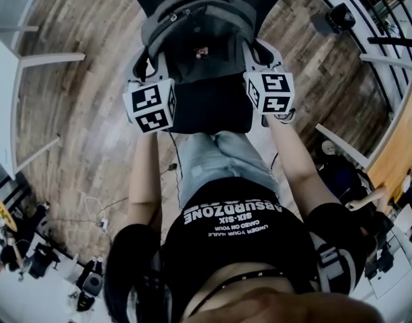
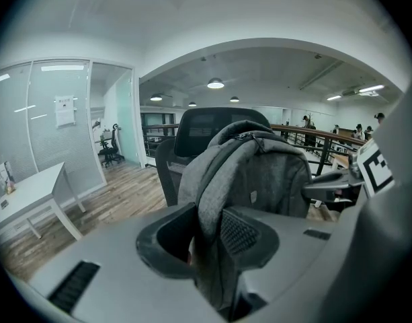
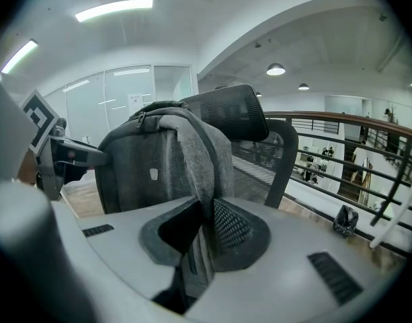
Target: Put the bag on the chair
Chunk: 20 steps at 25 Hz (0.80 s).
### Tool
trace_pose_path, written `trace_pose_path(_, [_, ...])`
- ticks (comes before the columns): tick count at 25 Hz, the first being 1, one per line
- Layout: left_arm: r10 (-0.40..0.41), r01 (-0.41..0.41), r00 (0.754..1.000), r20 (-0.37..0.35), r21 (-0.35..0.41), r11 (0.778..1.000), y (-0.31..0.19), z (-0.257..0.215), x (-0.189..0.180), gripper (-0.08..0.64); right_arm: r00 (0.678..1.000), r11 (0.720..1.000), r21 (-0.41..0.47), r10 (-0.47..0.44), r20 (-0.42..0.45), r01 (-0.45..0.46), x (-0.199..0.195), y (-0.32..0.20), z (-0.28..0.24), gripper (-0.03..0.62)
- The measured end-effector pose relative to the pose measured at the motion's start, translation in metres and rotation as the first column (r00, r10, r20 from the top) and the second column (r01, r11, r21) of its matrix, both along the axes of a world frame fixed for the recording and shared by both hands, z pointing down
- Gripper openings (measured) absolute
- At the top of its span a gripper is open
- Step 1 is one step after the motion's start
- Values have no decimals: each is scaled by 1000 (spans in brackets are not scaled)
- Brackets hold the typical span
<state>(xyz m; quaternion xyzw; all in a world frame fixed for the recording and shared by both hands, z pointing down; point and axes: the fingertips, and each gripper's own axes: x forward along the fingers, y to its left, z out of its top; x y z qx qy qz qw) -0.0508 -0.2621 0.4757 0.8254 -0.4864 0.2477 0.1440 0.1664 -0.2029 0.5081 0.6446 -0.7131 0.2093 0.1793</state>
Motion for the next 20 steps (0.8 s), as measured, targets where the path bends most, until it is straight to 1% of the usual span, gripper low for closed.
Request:
trace_pose_path(6, [-4,4,1000,3,-17,1000,-8,11,-3,104,1000,1000,-7,3,11,-3,-2,-8,9,60])
trace_pose_path(20, [-9,10,1000,16,-62,998,-19,41,-7,104,1000,999,-53,-8,0,8,-6,-19,36,61])
